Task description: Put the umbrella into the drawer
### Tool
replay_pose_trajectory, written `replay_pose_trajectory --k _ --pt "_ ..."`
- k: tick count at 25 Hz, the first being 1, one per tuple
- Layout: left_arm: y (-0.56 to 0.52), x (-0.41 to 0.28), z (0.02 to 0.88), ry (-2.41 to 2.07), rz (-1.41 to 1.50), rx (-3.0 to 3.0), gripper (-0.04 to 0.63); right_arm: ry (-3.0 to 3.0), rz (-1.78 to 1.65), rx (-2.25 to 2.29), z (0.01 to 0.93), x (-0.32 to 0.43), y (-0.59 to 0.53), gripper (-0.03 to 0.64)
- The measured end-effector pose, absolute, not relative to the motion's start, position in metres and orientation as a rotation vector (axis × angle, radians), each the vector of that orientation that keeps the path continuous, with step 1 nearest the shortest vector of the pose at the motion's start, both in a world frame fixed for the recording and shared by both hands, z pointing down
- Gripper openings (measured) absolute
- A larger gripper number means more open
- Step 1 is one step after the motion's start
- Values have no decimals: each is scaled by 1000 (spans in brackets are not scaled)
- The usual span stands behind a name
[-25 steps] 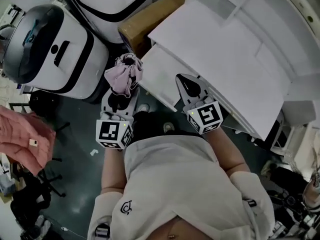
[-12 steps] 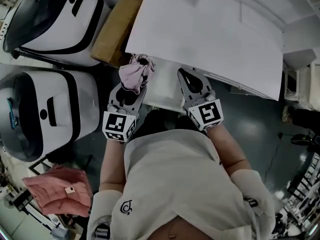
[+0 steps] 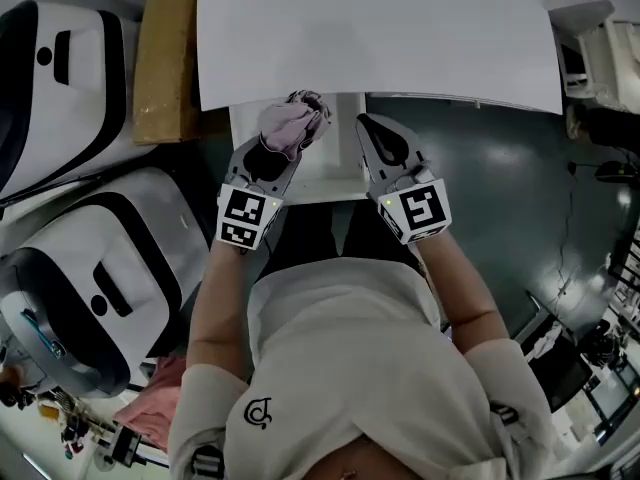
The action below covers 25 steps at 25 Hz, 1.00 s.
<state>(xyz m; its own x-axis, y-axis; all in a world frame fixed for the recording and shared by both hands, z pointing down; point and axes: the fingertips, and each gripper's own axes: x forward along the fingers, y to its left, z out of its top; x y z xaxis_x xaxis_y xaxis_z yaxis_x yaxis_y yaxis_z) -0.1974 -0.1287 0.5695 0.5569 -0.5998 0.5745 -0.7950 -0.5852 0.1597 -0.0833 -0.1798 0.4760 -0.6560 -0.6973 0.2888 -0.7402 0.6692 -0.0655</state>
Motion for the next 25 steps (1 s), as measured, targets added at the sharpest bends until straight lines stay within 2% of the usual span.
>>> replay_pose_trajectory --k 7,16,25 --pt "-132 -172 654 -818 901 2404 229 -2531 370 1291 511 -53 -182 6" --pt "-126 -164 755 -634 1109 2263 229 -2422 544 1393 559 -29 -167 6" --pt "-117 -170 809 -562 1268 2150 230 -2408 482 1449 569 -15 -167 6"
